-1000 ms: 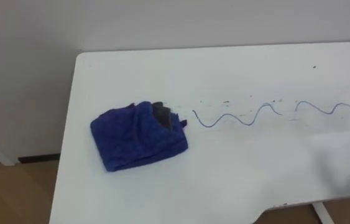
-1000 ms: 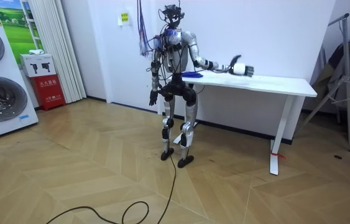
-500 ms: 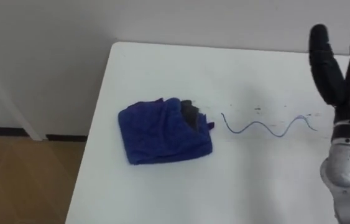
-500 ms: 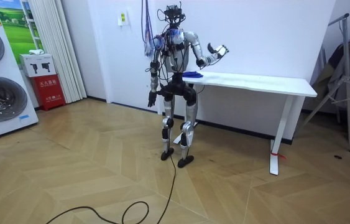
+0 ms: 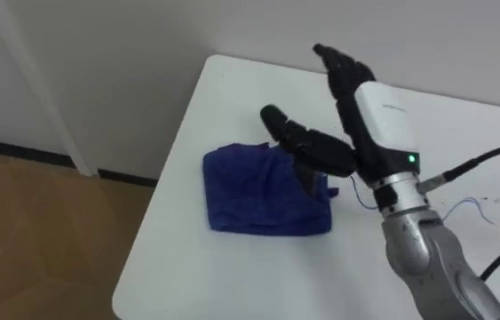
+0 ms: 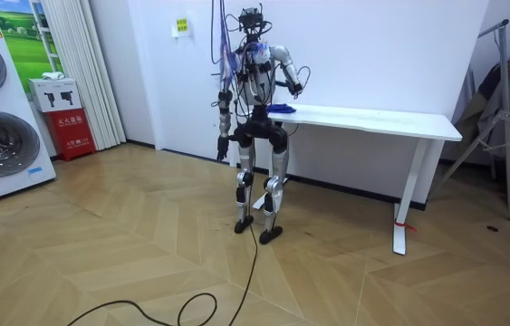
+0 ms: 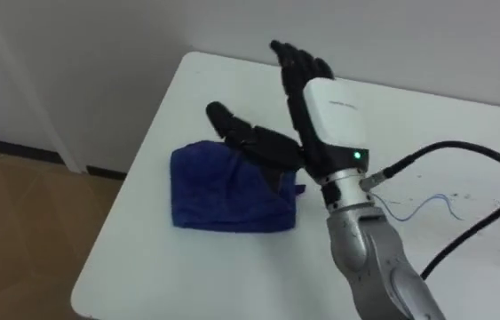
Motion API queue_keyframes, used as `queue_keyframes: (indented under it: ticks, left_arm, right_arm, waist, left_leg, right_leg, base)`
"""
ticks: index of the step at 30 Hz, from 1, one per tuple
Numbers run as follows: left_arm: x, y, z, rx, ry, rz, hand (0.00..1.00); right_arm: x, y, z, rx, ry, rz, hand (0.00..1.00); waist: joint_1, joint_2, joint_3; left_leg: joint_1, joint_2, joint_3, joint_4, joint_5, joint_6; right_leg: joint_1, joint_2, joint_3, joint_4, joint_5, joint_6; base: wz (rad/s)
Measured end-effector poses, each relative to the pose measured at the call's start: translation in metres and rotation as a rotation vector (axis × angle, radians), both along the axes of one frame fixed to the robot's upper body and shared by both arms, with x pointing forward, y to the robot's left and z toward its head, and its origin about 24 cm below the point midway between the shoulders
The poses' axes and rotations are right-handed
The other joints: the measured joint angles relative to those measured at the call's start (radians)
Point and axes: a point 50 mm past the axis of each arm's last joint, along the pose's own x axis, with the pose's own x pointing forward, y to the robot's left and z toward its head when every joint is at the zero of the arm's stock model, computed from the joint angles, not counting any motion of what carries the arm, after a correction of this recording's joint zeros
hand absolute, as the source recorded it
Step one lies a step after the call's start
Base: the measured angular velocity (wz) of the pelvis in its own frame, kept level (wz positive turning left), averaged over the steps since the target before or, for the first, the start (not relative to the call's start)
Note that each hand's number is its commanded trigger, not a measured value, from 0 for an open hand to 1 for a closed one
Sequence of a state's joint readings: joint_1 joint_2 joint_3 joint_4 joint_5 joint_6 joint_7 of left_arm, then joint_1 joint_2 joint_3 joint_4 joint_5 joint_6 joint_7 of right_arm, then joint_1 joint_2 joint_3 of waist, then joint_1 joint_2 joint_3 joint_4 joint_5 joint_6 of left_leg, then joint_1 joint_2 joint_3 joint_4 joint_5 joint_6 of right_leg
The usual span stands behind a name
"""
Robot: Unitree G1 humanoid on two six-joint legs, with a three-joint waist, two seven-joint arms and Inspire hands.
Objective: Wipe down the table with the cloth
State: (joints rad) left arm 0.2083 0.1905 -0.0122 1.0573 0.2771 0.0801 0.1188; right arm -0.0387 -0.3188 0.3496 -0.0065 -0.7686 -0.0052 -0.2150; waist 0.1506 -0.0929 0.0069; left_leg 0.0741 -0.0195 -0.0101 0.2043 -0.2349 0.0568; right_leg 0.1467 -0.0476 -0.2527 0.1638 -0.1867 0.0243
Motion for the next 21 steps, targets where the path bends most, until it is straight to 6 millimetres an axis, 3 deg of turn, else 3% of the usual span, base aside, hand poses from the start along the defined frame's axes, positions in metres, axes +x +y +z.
queue_keyframes:
  ticks: [3, 11, 17, 21]
  left_arm:
    - [0.001, 0.0, 0.0, 0.001, 0.001, -0.014, 0.0]
    - [0.01, 0.001, 0.002, 0.001, -0.019, -0.045, 0.0]
    - [0.014, 0.0, 0.002, -0.003, -0.025, -0.052, 0.0]
    - [0.013, 0.003, 0.003, 0.002, -0.018, -0.053, 0.0]
  right_arm:
    - [0.0, -0.006, -0.017, -0.06, 0.082, -0.015, 0.0]
    - [-0.004, -0.007, -0.041, -0.231, 0.208, 0.009, 0.0]
    - [-0.013, -0.007, -0.055, -0.277, 0.274, 0.028, 0.0]
    - [-0.018, -0.009, -0.071, -0.334, 0.322, 0.034, 0.0]
  waist:
    - [0.009, -0.002, 0.0008]
    - [0.018, 0.008, 0.007]
    - [0.021, 0.01, 0.0066]
    - [0.024, 0.007, 0.0041]
  left_leg:
    - [0.005, -0.01, -0.009, 0.0, 0.0, 0.001]
    - [-0.01, -0.012, -0.023, 0.001, 0.0, 0.001]
    - [-0.007, -0.012, -0.035, 0.001, 0.001, 0.001]
    - [0.011, -0.012, -0.081, -0.001, 0.001, 0.001]
  right_leg:
    - [0.018, -0.005, 0.001, -0.017, 0.0, 0.0]
    - [0.013, -0.005, 0.001, -0.016, 0.0, 0.0]
    - [0.014, -0.003, 0.004, -0.014, 0.0, 0.0]
    - [0.03, -0.002, -0.021, -0.015, 0.0, 0.0]
  base:
    - [0.09]
    - [0.07]
    - [0.08]
    - [0.0]
